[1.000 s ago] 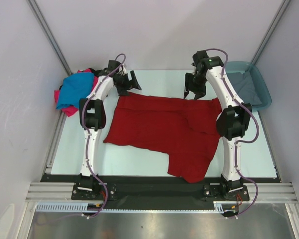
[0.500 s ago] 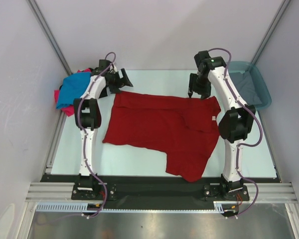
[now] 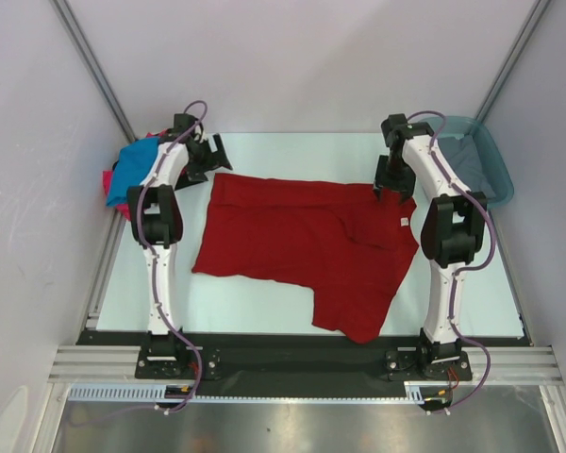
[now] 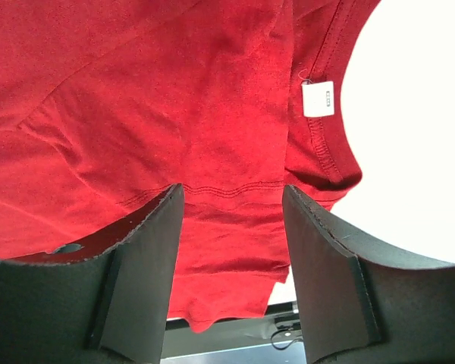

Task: Fold and stack the t-shirts
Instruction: Fold the tshirt

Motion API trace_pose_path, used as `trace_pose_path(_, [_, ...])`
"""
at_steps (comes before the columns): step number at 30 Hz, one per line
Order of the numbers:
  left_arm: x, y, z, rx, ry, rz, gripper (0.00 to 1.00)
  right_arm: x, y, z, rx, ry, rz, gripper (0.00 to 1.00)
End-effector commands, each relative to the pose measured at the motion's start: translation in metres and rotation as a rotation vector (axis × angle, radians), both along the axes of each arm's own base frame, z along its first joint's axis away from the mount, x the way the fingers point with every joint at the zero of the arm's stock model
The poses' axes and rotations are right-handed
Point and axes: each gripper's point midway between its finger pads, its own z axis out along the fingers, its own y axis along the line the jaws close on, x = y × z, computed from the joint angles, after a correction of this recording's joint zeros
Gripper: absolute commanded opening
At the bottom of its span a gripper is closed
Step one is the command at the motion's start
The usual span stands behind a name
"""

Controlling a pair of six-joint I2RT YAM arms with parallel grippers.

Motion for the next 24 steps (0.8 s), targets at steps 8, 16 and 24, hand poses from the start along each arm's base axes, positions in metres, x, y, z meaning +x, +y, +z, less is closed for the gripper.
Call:
trace_pose_path(8, [0.002,0.02,0.071,-0.009,-0.132,-0.009,1.0,-0.009,-0.011,0.024,-0.017,-0.02,-0.004,0.6])
trace_pose_path(16, [-0.065,0.001,0.12,-0.022,-0.073,0.052,1.0,-0.049,-0.012,0.045,0.224,-0.023,-0.084,0.6])
trace_pose_path(24, [-0.158,-0.041,0.126,-0.082,-0.027,-0.044,1.0,-0.123,0.024,0.054,0.466,0.06,-0.138,0.59])
